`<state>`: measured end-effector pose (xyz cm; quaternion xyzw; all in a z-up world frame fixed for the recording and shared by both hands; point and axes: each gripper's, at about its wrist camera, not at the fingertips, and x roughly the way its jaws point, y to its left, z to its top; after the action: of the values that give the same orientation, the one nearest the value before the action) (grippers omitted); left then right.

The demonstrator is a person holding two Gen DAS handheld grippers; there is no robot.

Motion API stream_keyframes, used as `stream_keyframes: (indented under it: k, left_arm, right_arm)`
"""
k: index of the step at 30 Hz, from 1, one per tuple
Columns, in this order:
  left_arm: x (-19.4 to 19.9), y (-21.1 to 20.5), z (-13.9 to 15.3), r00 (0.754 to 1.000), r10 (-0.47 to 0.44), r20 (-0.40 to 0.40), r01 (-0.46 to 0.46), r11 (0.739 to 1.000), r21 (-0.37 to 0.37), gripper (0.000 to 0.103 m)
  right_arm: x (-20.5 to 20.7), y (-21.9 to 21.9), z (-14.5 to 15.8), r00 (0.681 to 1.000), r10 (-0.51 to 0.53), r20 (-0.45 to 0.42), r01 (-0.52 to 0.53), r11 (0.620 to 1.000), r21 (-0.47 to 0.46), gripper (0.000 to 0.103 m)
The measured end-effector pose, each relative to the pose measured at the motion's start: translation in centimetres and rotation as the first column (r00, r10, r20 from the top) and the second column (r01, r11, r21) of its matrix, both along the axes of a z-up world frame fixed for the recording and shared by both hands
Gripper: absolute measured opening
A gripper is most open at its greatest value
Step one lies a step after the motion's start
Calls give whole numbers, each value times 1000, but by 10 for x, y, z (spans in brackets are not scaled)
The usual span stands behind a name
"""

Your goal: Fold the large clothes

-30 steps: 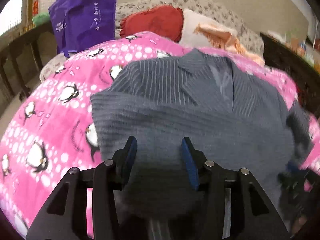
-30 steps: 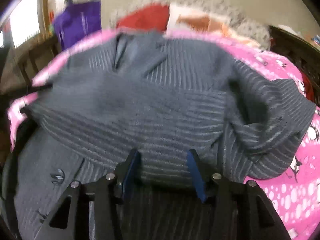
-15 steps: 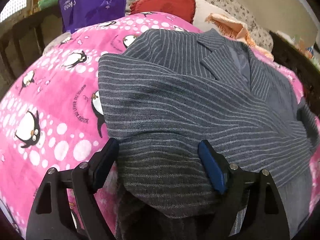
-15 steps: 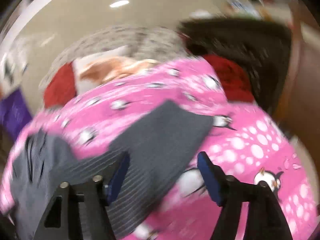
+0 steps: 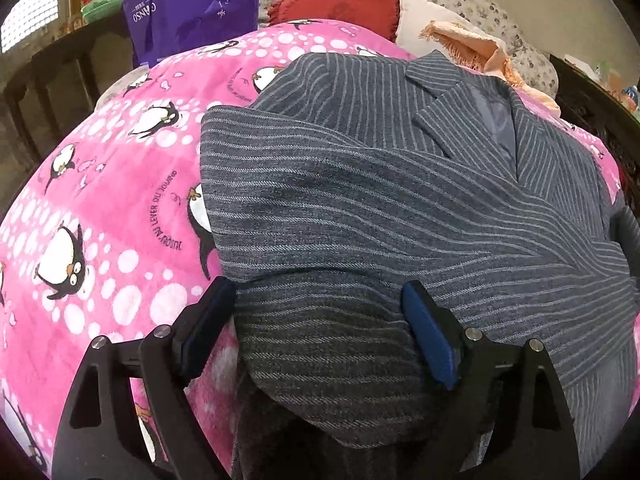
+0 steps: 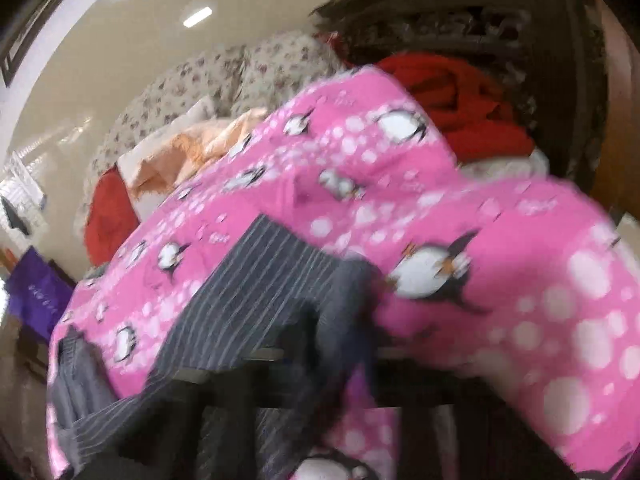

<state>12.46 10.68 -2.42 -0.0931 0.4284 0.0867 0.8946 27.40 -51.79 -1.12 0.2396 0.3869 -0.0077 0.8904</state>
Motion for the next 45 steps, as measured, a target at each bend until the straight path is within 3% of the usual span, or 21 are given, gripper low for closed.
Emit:
stream_keyframes:
  k: [6, 9, 13, 17, 20, 22, 24, 28, 31, 35, 38, 40, 42, 43, 44, 45]
  left_arm:
    - [1, 2, 0, 1000, -2, 0, 2, 1000, -1, 87]
    - [2, 3, 0, 1000, -3, 2, 3, 1000, -7, 87]
    - [2, 4, 0, 1000, -3, 5, 3, 1000, -15, 87]
    - [0, 3, 10, 1000, -16, -16, 15, 1000, -24, 87]
    - [-14, 18, 43, 998, -5, 61, 11, 995, -96, 87]
    - [-28, 35, 70, 991, 17, 136, -6, 997, -76, 87]
    - [-37, 51, 83, 987, 52, 152, -50, 999, -14, 87]
    - [-53, 94, 78, 982, 180, 61, -187, 975, 118, 87]
    - [-69, 124, 65, 963, 268, 5, -266, 956, 120, 87]
    - [-100, 153, 50, 941, 339, -6, -337, 938, 83, 87]
    - [-114, 166, 46, 927, 375, -13, -372, 924, 91, 87]
    - [-120, 173, 43, 917, 399, -22, -395, 914, 95, 87]
    - [-123, 174, 45, 913, 407, -15, -405, 910, 85, 87]
    - [-122, 174, 46, 913, 409, -12, -407, 910, 79, 87]
    - [-120, 174, 48, 912, 410, -8, -408, 910, 71, 87]
    - [-116, 170, 52, 912, 409, 5, -409, 911, 55, 87]
  right_arm:
    - [-83, -3, 66, 988, -20, 153, 22, 1000, -11, 3]
    - [-148, -19, 103, 973, -77, 220, 84, 996, -21, 3]
    - [-202, -25, 130, 956, -136, 258, 136, 991, 17, 3]
    - [-206, 23, 150, 959, -40, 279, 34, 999, 25, 3]
    - [-185, 103, 160, 943, 116, 312, -139, 989, 52, 3]
    - [-167, 163, 158, 925, 218, 312, -245, 968, 49, 3]
    - [-148, 227, 148, 900, 317, 299, -349, 935, 58, 3]
    - [-125, 346, 127, 839, 475, 266, -507, 859, 66, 3]
    - [-124, 433, 116, 765, 583, 274, -619, 783, 63, 3]
    - [-139, 524, 89, 663, 706, 248, -729, 684, 4, 3]
    - [-148, 563, 44, 620, 769, 158, -777, 629, -17, 3]
    - [-153, 573, 13, 609, 791, 64, -790, 612, -47, 4]
    - [-156, 567, -2, 597, 802, 17, -802, 597, -21, 11]
    - [-155, 558, -3, 596, 803, 19, -803, 596, 0, 18]
    - [-158, 549, 0, 597, 802, 24, -803, 596, 19, 32]
    - [-163, 532, 7, 604, 797, 34, -797, 603, 26, 38]
